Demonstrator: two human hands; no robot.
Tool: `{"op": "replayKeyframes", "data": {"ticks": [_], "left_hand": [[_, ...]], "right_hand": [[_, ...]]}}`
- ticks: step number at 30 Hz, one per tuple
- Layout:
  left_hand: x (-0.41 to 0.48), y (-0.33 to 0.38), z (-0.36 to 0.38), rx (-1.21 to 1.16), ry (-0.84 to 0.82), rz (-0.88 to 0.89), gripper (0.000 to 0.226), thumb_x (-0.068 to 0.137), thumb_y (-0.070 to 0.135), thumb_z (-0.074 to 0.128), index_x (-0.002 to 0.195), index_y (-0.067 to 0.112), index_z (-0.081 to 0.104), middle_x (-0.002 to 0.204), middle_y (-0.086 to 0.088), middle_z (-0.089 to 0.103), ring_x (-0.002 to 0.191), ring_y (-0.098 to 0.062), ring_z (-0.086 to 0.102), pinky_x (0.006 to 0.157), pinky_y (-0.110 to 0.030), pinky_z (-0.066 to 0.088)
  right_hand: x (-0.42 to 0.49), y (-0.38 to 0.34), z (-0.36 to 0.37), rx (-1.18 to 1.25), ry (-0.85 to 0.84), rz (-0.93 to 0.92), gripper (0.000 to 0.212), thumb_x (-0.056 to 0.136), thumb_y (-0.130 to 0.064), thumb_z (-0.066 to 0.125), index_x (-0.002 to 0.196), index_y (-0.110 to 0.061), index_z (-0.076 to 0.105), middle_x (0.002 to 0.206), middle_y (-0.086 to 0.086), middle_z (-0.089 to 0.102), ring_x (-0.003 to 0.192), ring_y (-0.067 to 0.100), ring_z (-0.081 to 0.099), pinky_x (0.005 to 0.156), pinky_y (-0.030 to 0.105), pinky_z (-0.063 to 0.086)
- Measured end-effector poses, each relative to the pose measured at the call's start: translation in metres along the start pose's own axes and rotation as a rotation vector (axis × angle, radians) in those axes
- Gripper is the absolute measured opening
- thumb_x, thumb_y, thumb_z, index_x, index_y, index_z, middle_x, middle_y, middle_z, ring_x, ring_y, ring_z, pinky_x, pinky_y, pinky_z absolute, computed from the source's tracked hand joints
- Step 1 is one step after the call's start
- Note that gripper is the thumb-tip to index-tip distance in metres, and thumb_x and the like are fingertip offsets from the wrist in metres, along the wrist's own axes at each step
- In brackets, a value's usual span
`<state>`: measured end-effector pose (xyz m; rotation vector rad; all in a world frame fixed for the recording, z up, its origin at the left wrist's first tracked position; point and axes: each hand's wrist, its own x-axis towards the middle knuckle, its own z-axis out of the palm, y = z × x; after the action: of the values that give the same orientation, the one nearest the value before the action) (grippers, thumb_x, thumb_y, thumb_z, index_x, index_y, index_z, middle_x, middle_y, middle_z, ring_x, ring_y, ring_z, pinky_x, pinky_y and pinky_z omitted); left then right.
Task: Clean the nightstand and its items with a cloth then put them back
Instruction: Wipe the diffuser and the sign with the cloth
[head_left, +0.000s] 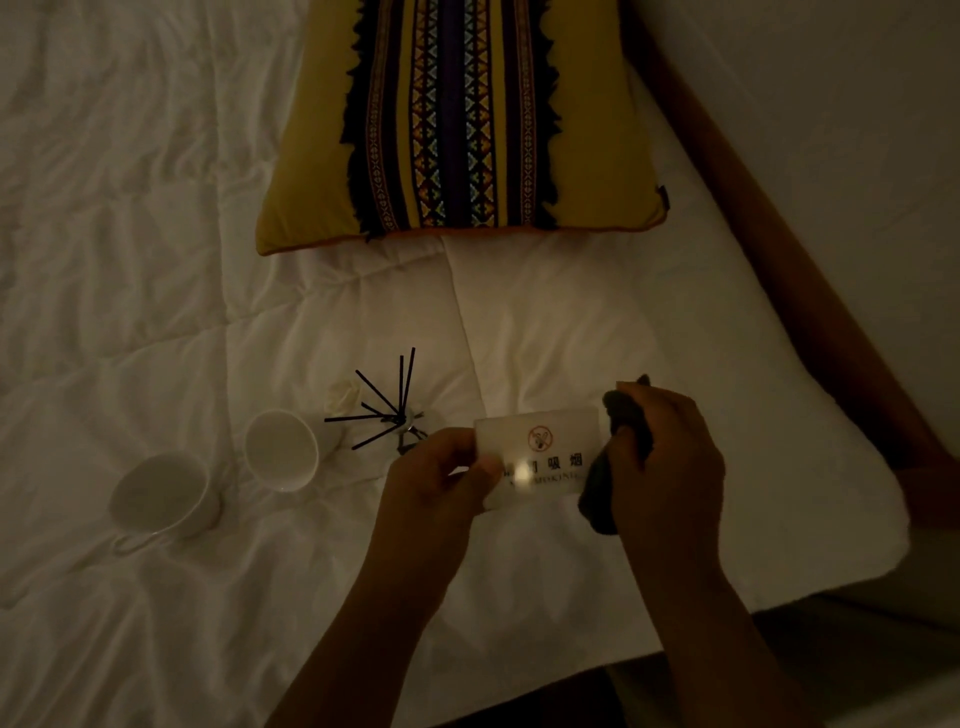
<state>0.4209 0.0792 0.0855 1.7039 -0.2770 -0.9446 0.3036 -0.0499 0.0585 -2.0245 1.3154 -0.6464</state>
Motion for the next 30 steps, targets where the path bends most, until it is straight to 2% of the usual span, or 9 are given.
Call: {"op": "replayKeyframes", "data": {"ticks": [6, 10, 13, 16, 19, 20, 24, 27, 30], "left_hand": [[0.030, -0.008, 0.016, 0.007, 0.051, 0.045, 0.013, 0.093, 0.011, 0.056, 0.099, 0.021, 0.064, 0.101, 0.001, 0.071, 0.094, -0.011, 0.069, 0.079, -0.031, 0.060], [0.061, -0.025, 0.028, 0.008, 0.064, 0.054, 0.017, 0.094, 0.011, 0.056, 0.099, 0.025, 0.064, 0.103, 0.000, 0.072, 0.097, -0.013, 0.070, 0.082, -0.031, 0.059], [0.084, -0.045, 0.031, 0.026, 0.124, -0.006, 0.019, 0.094, 0.010, 0.056, 0.094, 0.027, 0.064, 0.099, 0.003, 0.073, 0.093, -0.012, 0.070, 0.083, -0.032, 0.059], [0.099, -0.067, 0.030, 0.098, 0.161, -0.071, 0.015, 0.094, 0.014, 0.056, 0.104, 0.018, 0.067, 0.102, -0.002, 0.073, 0.094, -0.015, 0.070, 0.084, -0.034, 0.058], [0.103, -0.077, 0.035, 0.296, 0.208, -0.027, 0.018, 0.094, 0.020, 0.058, 0.108, 0.018, 0.068, 0.101, 0.001, 0.072, 0.082, -0.006, 0.067, 0.063, -0.012, 0.053], [0.103, -0.076, 0.037, 0.370, 0.235, -0.009, 0.018, 0.093, 0.021, 0.059, 0.109, 0.018, 0.068, 0.101, 0.000, 0.071, 0.080, -0.005, 0.065, 0.062, -0.009, 0.050], [0.095, -0.069, 0.040, 0.468, 0.270, -0.022, 0.017, 0.091, 0.019, 0.063, 0.107, 0.014, 0.061, 0.108, -0.004, 0.066, 0.096, -0.017, 0.063, 0.076, -0.019, 0.049], [0.078, -0.064, 0.040, 0.521, 0.193, -0.056, 0.024, 0.089, 0.011, 0.062, 0.112, 0.014, 0.055, 0.113, -0.003, 0.065, 0.103, -0.018, 0.061, 0.082, -0.021, 0.046], [0.047, -0.060, 0.032, 0.613, 0.087, -0.172, 0.023, 0.095, 0.016, 0.054, 0.117, 0.016, 0.056, 0.115, -0.006, 0.063, 0.097, -0.015, 0.057, 0.081, -0.022, 0.041]], "right_hand": [[-0.012, 0.020, -0.002, 0.120, -0.007, 0.268, 0.031, 0.091, -0.010, 0.057, 0.122, -0.015, 0.063, 0.121, 0.003, 0.063, 0.108, 0.013, 0.056, 0.096, 0.026, 0.042], [-0.029, 0.026, -0.003, 0.208, -0.029, 0.379, 0.036, 0.091, -0.011, 0.056, 0.124, -0.023, 0.061, 0.123, -0.004, 0.062, 0.112, 0.015, 0.057, 0.098, 0.028, 0.044], [-0.043, 0.027, -0.003, 0.289, -0.065, 0.431, 0.036, 0.091, -0.011, 0.056, 0.123, -0.027, 0.062, 0.122, -0.007, 0.062, 0.112, 0.013, 0.058, 0.101, 0.033, 0.047], [-0.052, 0.031, -0.004, 0.344, -0.084, 0.491, 0.037, 0.092, -0.012, 0.055, 0.125, -0.028, 0.061, 0.123, -0.008, 0.062, 0.111, 0.014, 0.059, 0.101, 0.039, 0.049], [-0.056, 0.031, -0.008, 0.381, -0.088, 0.527, 0.036, 0.092, -0.012, 0.055, 0.123, -0.030, 0.062, 0.123, -0.007, 0.063, 0.112, 0.016, 0.059, 0.100, 0.038, 0.049], [-0.057, 0.029, -0.010, 0.390, -0.082, 0.536, 0.036, 0.092, -0.012, 0.055, 0.121, -0.032, 0.062, 0.122, -0.008, 0.062, 0.111, 0.015, 0.059, 0.099, 0.037, 0.049], [-0.057, 0.012, -0.020, 0.420, -0.088, 0.511, 0.035, 0.091, -0.010, 0.057, 0.120, -0.030, 0.063, 0.114, -0.010, 0.063, 0.106, 0.013, 0.060, 0.096, 0.033, 0.049], [-0.055, -0.003, -0.029, 0.427, -0.117, 0.464, 0.036, 0.090, -0.010, 0.057, 0.116, -0.034, 0.062, 0.111, -0.012, 0.062, 0.100, 0.008, 0.058, 0.087, 0.021, 0.047], [-0.058, -0.024, -0.041, 0.454, -0.144, 0.450, 0.035, 0.090, -0.010, 0.057, 0.116, -0.033, 0.063, 0.113, -0.011, 0.063, 0.103, 0.009, 0.058, 0.090, 0.027, 0.049]]}}
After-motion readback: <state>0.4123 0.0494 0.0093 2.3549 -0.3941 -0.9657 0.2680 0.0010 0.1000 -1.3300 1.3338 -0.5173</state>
